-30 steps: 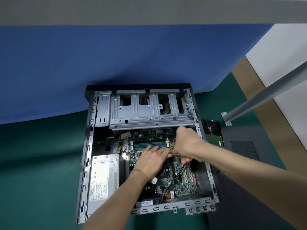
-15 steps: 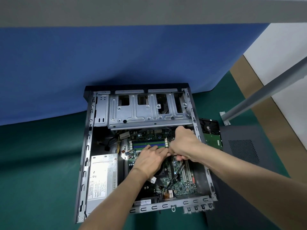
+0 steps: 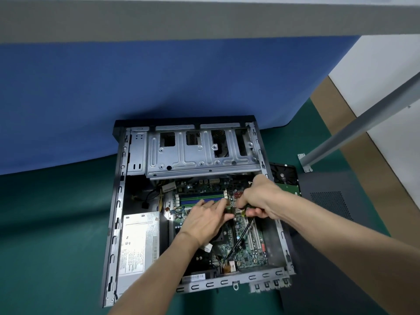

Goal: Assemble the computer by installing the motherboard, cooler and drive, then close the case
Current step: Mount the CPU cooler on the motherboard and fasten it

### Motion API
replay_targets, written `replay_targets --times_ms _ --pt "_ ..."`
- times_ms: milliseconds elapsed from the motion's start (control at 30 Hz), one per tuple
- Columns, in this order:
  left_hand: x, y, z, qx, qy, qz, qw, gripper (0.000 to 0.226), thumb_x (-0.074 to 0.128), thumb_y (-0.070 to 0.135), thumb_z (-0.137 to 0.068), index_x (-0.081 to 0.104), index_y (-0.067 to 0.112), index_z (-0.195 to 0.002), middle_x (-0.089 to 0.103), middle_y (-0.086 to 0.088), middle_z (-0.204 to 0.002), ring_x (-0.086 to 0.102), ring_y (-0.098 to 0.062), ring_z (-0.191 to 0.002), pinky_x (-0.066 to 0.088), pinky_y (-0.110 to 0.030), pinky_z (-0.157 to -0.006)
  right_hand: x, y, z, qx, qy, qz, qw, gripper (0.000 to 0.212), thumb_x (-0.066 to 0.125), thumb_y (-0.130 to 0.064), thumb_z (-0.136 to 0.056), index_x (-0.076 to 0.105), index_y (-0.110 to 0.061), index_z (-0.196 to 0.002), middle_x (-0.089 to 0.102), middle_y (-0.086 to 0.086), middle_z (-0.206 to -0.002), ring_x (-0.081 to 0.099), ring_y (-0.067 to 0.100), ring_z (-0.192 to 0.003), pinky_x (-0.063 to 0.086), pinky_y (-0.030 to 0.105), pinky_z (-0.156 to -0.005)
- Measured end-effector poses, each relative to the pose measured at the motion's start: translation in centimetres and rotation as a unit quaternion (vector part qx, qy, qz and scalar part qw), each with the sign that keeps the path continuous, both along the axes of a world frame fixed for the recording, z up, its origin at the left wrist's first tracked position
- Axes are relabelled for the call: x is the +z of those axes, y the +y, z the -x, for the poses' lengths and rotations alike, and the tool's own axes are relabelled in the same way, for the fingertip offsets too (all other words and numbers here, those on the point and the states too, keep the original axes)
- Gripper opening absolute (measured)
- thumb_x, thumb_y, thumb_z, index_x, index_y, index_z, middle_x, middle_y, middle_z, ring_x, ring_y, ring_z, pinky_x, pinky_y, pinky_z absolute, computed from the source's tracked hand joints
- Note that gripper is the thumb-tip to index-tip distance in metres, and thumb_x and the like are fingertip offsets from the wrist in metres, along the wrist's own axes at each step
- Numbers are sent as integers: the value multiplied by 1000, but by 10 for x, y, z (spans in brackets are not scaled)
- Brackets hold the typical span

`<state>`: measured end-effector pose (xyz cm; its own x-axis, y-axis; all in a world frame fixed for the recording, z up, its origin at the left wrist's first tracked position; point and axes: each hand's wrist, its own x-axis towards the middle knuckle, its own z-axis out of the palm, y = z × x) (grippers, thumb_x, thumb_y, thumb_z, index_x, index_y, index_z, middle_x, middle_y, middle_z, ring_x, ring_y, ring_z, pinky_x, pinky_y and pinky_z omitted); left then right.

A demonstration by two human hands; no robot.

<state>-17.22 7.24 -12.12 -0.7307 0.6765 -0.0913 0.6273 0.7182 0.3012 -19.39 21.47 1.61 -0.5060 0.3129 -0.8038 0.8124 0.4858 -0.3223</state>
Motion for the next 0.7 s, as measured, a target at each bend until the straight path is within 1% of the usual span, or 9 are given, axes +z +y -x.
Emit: replay_targets --times_ms 67,133,233,333,400,500,567,633,700 --pt "-1 0 -1 16 -30 -12 999 69 7 73 -85 27 20 -123 66 -4 -104 61 -19 -93 40 -35 -96 2 7 -9 42 4 1 999 17 71 -6 -84 60 4 -90 60 15 -57 47 18 -40 32 23 -37" --pt "2 -3 -2 24 -73 -20 997 87 14 84 -75 16 21 -136 60 -5 -120 57 -18 -110 31 -37 -107 6 14 -19 62 42 2 997 16 72 -8 -85 57 0 -85 60 13 -55 47 17 -37 33 21 -35" --pt "8 -12 -9 33 -83 16 996 116 21 94 -60 3 20 -148 27 -7 -150 25 -19 -139 4 -42 -116 10 24 -38 110 89 -2 990 21 73 -9 -84 54 -6 -77 57 5 -45 43 11 -27 31 15 -30" --pt "11 -20 -18 36 -91 64 993 125 35 92 -58 -5 18 -150 5 -4 -157 1 -22 -144 -6 -41 -116 9 29 -57 167 85 -10 982 22 74 -12 -84 53 -7 -84 58 3 -50 42 8 -27 34 17 -33" --pt "12 -21 -21 29 -96 85 991 121 40 87 -65 -7 16 -150 5 -5 -156 1 -22 -144 -4 -42 -117 6 30 -67 208 87 -30 974 24 75 -18 -83 53 -10 -87 59 3 -62 46 9 -36 38 23 -41" --pt "13 -20 -20 30 -91 98 991 111 38 83 -72 -6 17 -150 15 -4 -151 13 -24 -140 2 -43 -117 0 27 -75 245 97 -60 963 24 75 -26 -83 53 -15 -85 54 0 -74 46 10 -51 38 25 -51" --pt "14 -20 -20 29 -85 106 990 108 38 82 -74 -5 17 -150 22 -4 -147 19 -25 -136 5 -43 -116 -4 25 -77 247 102 -63 962 24 74 -28 -84 52 -17 -84 53 -1 -77 47 12 -55 42 27 -56" --pt "14 -19 -20 27 -81 114 990 107 38 81 -75 -4 17 -150 24 -5 -144 22 -26 -134 8 -44 -115 -5 23 -78 246 104 -67 961 25 74 -28 -84 52 -17 -83 55 0 -78 52 15 -59 51 32 -66" --pt "14 -19 -21 26 -73 120 990 106 38 81 -75 -4 17 -150 25 -5 -143 23 -27 -133 9 -44 -114 -6 22 -79 241 106 -69 962 24 74 -29 -84 53 -17 -84 57 1 -79 56 18 -65 54 35 -74"
